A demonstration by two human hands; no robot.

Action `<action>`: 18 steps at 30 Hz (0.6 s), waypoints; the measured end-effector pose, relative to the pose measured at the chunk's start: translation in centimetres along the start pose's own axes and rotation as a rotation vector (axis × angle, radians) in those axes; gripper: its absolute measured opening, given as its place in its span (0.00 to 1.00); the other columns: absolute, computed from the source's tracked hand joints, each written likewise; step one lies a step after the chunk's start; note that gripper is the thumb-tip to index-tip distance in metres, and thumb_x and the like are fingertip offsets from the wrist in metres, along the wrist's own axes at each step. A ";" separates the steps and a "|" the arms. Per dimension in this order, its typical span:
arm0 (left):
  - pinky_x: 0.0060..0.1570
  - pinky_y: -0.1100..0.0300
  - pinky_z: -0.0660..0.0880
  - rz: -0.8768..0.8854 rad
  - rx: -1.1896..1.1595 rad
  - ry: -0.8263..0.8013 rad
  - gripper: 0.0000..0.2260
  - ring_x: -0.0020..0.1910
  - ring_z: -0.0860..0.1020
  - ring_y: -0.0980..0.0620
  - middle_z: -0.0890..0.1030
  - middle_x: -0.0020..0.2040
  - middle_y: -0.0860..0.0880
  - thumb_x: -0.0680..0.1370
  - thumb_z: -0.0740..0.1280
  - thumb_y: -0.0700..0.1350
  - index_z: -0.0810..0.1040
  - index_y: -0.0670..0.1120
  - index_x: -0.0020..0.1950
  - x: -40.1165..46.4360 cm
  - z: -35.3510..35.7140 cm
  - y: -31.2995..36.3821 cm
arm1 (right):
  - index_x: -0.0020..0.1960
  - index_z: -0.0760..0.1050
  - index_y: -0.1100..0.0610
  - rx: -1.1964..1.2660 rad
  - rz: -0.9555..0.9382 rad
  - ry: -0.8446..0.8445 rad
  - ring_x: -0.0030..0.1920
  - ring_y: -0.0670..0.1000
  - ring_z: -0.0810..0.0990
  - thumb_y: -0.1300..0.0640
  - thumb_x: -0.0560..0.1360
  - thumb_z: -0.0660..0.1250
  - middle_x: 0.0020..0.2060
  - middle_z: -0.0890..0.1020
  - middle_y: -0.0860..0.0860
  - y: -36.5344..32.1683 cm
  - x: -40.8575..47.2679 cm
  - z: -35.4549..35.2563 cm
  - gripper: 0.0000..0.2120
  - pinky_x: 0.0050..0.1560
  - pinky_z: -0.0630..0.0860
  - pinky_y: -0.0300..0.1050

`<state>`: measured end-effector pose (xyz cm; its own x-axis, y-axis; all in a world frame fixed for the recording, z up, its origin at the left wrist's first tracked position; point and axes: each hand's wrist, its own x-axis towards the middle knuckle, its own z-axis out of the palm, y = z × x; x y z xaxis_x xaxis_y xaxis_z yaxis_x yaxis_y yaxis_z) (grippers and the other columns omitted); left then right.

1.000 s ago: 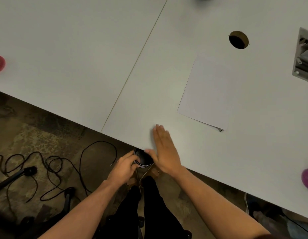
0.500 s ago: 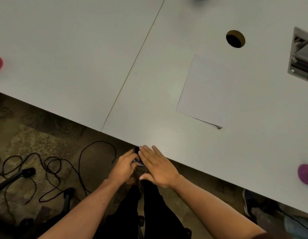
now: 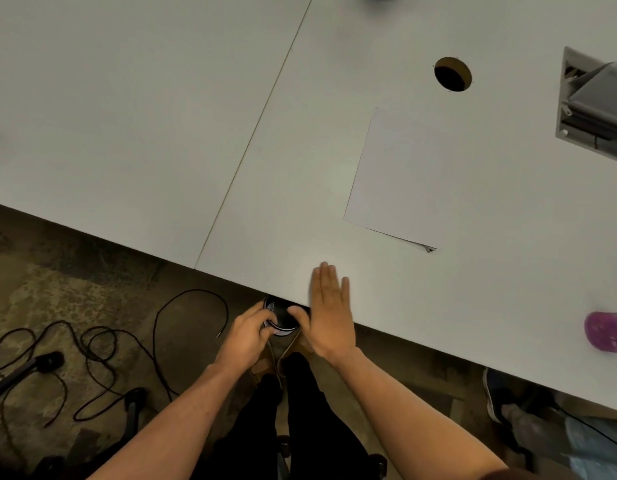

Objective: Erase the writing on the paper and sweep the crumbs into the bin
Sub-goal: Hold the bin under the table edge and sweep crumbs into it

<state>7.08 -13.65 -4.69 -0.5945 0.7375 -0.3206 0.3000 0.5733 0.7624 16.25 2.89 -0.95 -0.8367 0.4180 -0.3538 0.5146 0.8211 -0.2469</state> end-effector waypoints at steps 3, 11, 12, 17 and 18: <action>0.48 0.56 0.77 -0.001 0.012 -0.004 0.04 0.46 0.78 0.54 0.78 0.48 0.50 0.76 0.70 0.35 0.81 0.43 0.48 0.0 0.0 0.0 | 0.76 0.43 0.61 -0.030 -0.175 -0.045 0.75 0.53 0.37 0.33 0.78 0.44 0.76 0.45 0.57 -1.6 -0.3 0.5 0.39 0.74 0.43 0.59; 0.47 0.73 0.72 0.010 0.000 -0.020 0.08 0.47 0.77 0.63 0.78 0.50 0.54 0.75 0.69 0.31 0.81 0.44 0.46 -0.2 -0.3 0.2 | 0.77 0.46 0.60 0.028 -0.442 -0.064 0.76 0.51 0.40 0.37 0.79 0.49 0.76 0.49 0.56 -1.4 -1.7 0.8 0.37 0.75 0.44 0.56; 0.46 0.73 0.72 0.015 -0.001 -0.012 0.08 0.47 0.77 0.63 0.77 0.49 0.54 0.75 0.69 0.31 0.81 0.43 0.47 -0.2 -0.3 0.2 | 0.77 0.46 0.60 0.037 -0.410 -0.048 0.76 0.50 0.40 0.37 0.79 0.49 0.76 0.49 0.56 -1.2 -1.3 0.5 0.36 0.75 0.43 0.55; 0.52 0.72 0.70 0.011 0.002 -0.004 0.12 0.50 0.77 0.60 0.77 0.53 0.54 0.75 0.69 0.31 0.82 0.44 0.55 -0.2 -0.3 0.2 | 0.77 0.45 0.59 -0.035 -0.316 -0.056 0.76 0.51 0.40 0.35 0.79 0.45 0.77 0.47 0.55 -1.1 1.4 -0.6 0.36 0.75 0.43 0.55; 0.51 0.73 0.70 0.012 0.002 0.003 0.11 0.49 0.77 0.60 0.77 0.52 0.54 0.75 0.69 0.31 0.82 0.43 0.53 -0.2 -0.3 0.2 | 0.77 0.44 0.59 -0.069 -0.331 -0.066 0.76 0.51 0.40 0.35 0.79 0.45 0.77 0.47 0.55 -1.1 1.6 -0.6 0.37 0.75 0.43 0.56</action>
<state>7.02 -13.82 -4.30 -0.5931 0.7432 -0.3096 0.3086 0.5651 0.7652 14.23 2.85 -0.73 -0.9412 0.1001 -0.3226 0.2011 0.9333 -0.2973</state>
